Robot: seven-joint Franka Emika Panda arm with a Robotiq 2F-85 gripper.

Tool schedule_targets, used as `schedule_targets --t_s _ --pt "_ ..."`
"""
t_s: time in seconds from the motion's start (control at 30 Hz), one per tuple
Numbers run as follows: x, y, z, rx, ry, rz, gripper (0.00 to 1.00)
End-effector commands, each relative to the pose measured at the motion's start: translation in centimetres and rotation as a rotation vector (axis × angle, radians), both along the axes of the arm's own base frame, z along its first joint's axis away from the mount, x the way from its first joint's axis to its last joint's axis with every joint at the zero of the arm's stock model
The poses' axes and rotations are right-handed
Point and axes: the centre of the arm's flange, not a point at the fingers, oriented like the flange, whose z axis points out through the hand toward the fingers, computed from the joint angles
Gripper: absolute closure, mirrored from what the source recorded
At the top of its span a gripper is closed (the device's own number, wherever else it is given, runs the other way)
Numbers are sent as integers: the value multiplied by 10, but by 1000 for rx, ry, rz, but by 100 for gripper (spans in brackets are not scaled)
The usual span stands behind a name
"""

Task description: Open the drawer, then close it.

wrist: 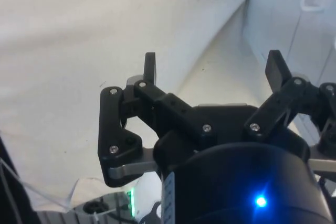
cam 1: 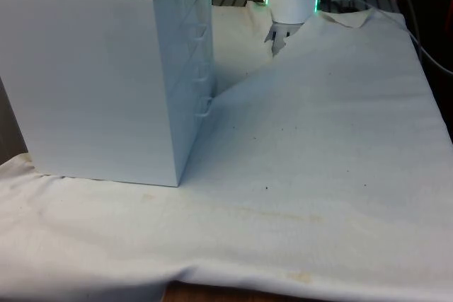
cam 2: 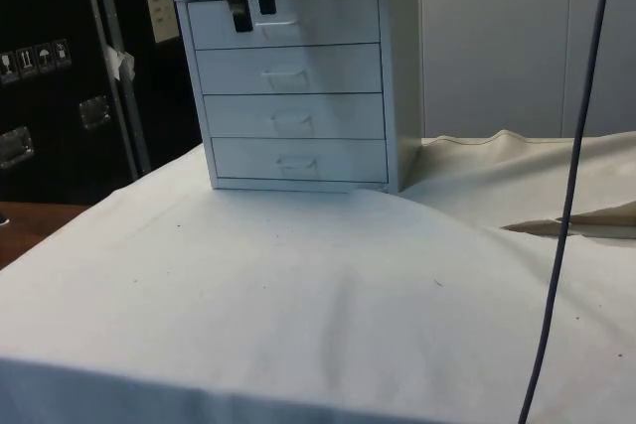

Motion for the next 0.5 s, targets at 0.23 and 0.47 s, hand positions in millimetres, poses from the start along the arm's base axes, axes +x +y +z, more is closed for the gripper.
schedule_targets --t_s 0.23,0.47 --pt "1 -5 -3 -62 -9 37 0" --pt "2 -6 -3 -113 -11 43 0"
